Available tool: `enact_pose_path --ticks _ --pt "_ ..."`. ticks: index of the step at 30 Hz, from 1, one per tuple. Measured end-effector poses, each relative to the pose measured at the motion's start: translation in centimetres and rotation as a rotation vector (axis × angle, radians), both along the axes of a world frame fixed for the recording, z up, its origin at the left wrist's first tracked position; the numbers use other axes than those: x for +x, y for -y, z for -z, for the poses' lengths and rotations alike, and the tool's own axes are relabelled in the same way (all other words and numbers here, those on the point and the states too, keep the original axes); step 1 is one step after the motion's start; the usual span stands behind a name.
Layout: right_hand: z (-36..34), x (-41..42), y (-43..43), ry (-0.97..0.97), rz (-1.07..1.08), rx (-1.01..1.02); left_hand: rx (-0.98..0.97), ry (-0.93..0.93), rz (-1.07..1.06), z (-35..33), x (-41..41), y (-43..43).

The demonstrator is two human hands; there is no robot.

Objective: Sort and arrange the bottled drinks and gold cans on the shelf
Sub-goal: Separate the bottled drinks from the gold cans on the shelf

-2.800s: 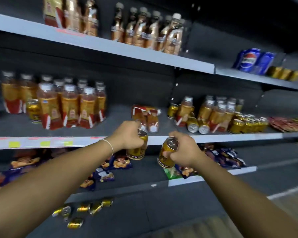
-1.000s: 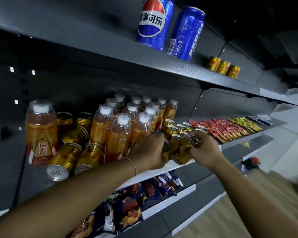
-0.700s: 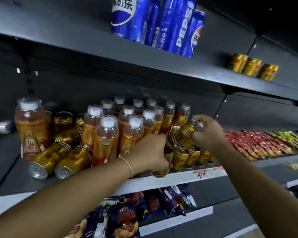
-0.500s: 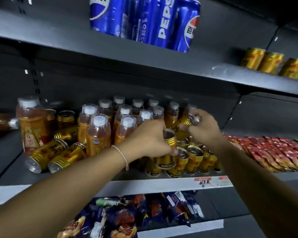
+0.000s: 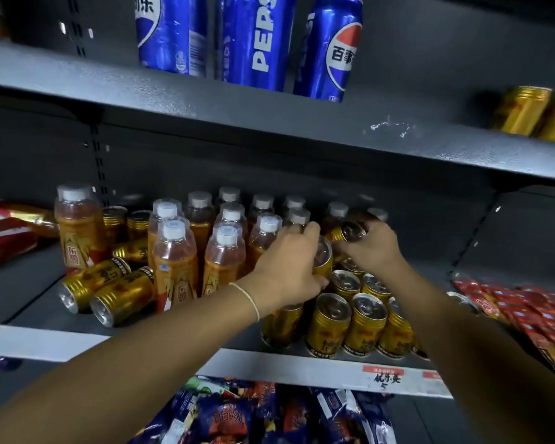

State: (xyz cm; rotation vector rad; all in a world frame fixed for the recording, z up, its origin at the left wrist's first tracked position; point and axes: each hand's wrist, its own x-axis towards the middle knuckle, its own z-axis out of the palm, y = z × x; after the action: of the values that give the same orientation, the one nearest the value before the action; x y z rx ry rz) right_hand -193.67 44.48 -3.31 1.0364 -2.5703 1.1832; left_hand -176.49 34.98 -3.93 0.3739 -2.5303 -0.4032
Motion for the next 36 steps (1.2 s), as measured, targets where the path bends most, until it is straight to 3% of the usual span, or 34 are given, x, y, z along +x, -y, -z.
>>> enact_pose_path --ticks 9,22,32,36 --pt "1.2 -1.4 1.6 -0.095 -0.155 0.153 0.032 0.143 -0.017 2.2 -2.4 0.2" --pt "4.5 -1.9 3.5 -0.028 -0.104 0.256 0.129 0.267 0.072 3.8 -3.2 1.2" --pt "4.4 -2.0 3.0 -0.129 -0.176 0.417 -0.118 0.447 0.072 2.9 -2.8 0.3" --pt "3.9 -2.5 2.2 -0.18 -0.186 0.491 -0.181 0.409 0.034 1.4 -3.4 -0.6"
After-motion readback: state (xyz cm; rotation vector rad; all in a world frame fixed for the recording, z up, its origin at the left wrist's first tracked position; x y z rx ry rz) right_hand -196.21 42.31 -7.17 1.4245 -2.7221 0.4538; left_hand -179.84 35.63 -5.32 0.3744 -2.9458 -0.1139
